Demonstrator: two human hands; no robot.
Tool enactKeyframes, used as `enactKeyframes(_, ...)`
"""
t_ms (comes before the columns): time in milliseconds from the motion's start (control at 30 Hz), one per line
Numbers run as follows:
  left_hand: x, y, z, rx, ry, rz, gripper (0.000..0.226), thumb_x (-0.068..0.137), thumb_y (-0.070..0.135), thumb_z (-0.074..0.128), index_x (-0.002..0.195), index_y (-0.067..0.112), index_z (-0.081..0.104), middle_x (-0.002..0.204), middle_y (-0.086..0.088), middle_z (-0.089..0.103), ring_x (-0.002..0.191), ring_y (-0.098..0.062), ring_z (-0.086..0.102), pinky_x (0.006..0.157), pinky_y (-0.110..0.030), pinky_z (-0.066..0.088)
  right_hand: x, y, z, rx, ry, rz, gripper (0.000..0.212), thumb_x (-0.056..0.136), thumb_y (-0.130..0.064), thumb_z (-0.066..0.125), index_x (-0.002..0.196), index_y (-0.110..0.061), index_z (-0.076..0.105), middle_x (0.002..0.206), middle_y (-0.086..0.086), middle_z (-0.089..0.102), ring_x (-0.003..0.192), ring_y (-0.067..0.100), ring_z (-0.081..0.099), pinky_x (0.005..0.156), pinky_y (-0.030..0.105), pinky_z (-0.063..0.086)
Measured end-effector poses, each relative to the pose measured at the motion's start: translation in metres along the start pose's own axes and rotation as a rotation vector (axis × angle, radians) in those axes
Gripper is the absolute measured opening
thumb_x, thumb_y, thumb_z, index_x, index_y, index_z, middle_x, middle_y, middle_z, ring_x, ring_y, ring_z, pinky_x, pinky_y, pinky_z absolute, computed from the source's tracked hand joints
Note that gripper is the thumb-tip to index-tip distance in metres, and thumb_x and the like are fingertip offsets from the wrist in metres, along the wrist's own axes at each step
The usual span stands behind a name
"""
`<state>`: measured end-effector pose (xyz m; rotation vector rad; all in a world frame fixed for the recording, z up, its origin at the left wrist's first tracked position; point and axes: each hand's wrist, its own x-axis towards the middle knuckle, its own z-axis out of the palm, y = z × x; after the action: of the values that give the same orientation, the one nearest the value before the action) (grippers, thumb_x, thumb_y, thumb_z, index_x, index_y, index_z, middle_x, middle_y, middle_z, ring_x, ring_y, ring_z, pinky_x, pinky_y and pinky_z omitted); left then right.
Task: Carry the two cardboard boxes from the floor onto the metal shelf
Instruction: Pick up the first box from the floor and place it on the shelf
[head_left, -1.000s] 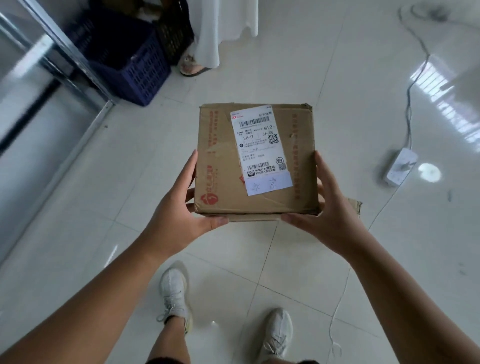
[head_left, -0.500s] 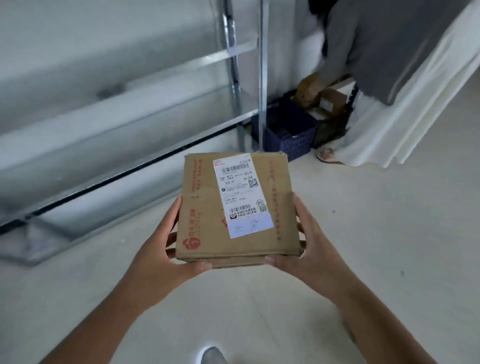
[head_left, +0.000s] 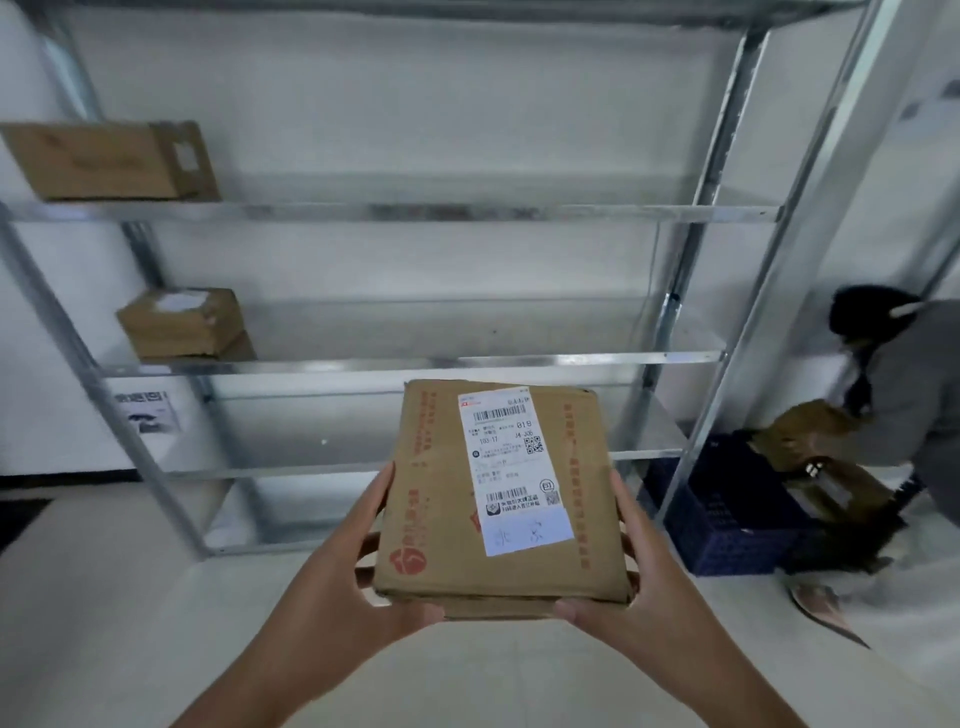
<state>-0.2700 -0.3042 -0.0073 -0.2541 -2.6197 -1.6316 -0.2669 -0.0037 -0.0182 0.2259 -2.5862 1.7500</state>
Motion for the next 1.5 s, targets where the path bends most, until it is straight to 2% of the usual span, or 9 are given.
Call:
enactKeyframes(100,0.016,0.026,-0.021,-0.01,0.025,0.029,0.129,0.064,0.005,0.098,0.135,0.083,0.024,0.123,0.036,0.069,0.115,-0.001,0.072,0.082,-0.016,0.06,0.018,-0.034,-0.008,-0.011,0.016,-0.036,0.126,0.061,-0.05,0.097,0.145,-0.077,0.007,0.151,-0.042,0.039,0.129,-0.022,0.049,0.092,0.007,0.051)
enactKeyframes(200,0.031,0.056,-0.034,0.017,0.06,0.08,0.131,0.062,0.012,0.1,0.149,0.067,0.02,0.124,0.036,0.069,0.117,0.005,0.068,0.089,-0.021,0.061,0.032,-0.061,-0.022,-0.026,0.047,-0.074,0.128,0.061,-0.046,0.097,0.146,-0.078,0.007,0.154,-0.035,0.041,0.134,-0.011,0.052,0.098,0.016,0.05)
enactKeyframes(367,0.046,0.102,-0.032,0.052,0.123,0.136,0.132,0.062,0.012,0.099,0.14,0.078,0.015,0.123,0.039,0.066,0.115,0.005,0.069,0.087,-0.022,0.061,0.043,-0.094,-0.059,-0.061,0.083,-0.168,0.124,0.071,-0.032,0.096,0.135,-0.086,0.005,0.144,-0.053,0.035,0.132,-0.017,0.046,0.105,0.024,0.046)
enactKeyframes(533,0.052,0.15,-0.006,0.044,0.199,0.149,0.134,0.063,0.008,0.098,0.136,0.082,0.015,0.116,0.041,0.066,0.116,0.001,0.069,0.09,-0.03,0.063,0.05,-0.112,-0.111,-0.108,0.076,-0.214,0.126,0.07,-0.037,0.095,0.14,-0.081,0.0,0.158,-0.036,0.033,0.146,0.001,0.041,0.114,0.032,0.038)
enactKeyframes(800,0.066,0.193,0.049,0.063,0.229,0.19,0.134,0.063,0.008,0.098,0.143,0.076,0.013,0.119,0.048,0.061,0.115,0.016,0.062,0.097,-0.027,0.058,0.059,-0.102,-0.183,-0.111,0.031,-0.268,0.133,0.062,-0.054,0.093,0.154,-0.068,-0.002,0.143,-0.052,0.025,0.147,-0.001,0.034,0.109,0.029,0.033)
enactKeyframes(933,0.079,0.207,0.074,0.064,0.216,0.195,0.137,0.061,0.014,0.099,0.153,0.069,0.014,0.124,0.042,0.064,0.121,0.001,0.067,0.101,-0.035,0.059,0.067,-0.093,-0.212,-0.076,0.025,-0.292,0.132,0.058,-0.061,0.092,0.152,-0.072,0.001,0.152,-0.045,0.03,0.149,-0.001,0.035,0.109,0.027,0.034)
enactKeyframes(1267,0.168,0.26,0.142,-0.007,0.201,0.28,0.094,0.081,0.018,0.087,0.139,0.073,0.036,0.118,0.031,0.074,0.111,0.007,0.069,0.079,-0.023,0.063,0.124,-0.076,-0.315,0.02,0.053,-0.335,0.119,0.054,-0.078,0.086,0.153,-0.066,0.022,0.15,-0.022,0.057,0.136,0.008,0.059,0.112,0.046,0.051)
enactKeyframes(1367,0.205,0.274,0.157,-0.033,0.215,0.294,0.081,0.085,0.024,0.083,0.145,0.062,0.044,0.117,0.026,0.076,0.108,0.005,0.07,0.074,-0.021,0.063,0.153,-0.074,-0.342,0.065,0.064,-0.355,0.095,0.064,-0.062,0.089,0.146,-0.062,0.041,0.132,-0.025,0.07,0.119,0.001,0.07,0.101,0.037,0.059)
enactKeyframes(1500,0.259,0.287,0.172,-0.053,0.222,0.317,0.069,0.087,0.022,0.081,0.142,0.054,0.053,0.109,0.023,0.079,0.097,0.008,0.071,0.067,-0.011,0.059,0.199,-0.067,-0.367,0.072,0.118,-0.333,0.087,0.066,-0.06,0.088,0.144,-0.058,0.048,0.123,-0.025,0.073,0.11,-0.003,0.072,0.084,0.021,0.061)
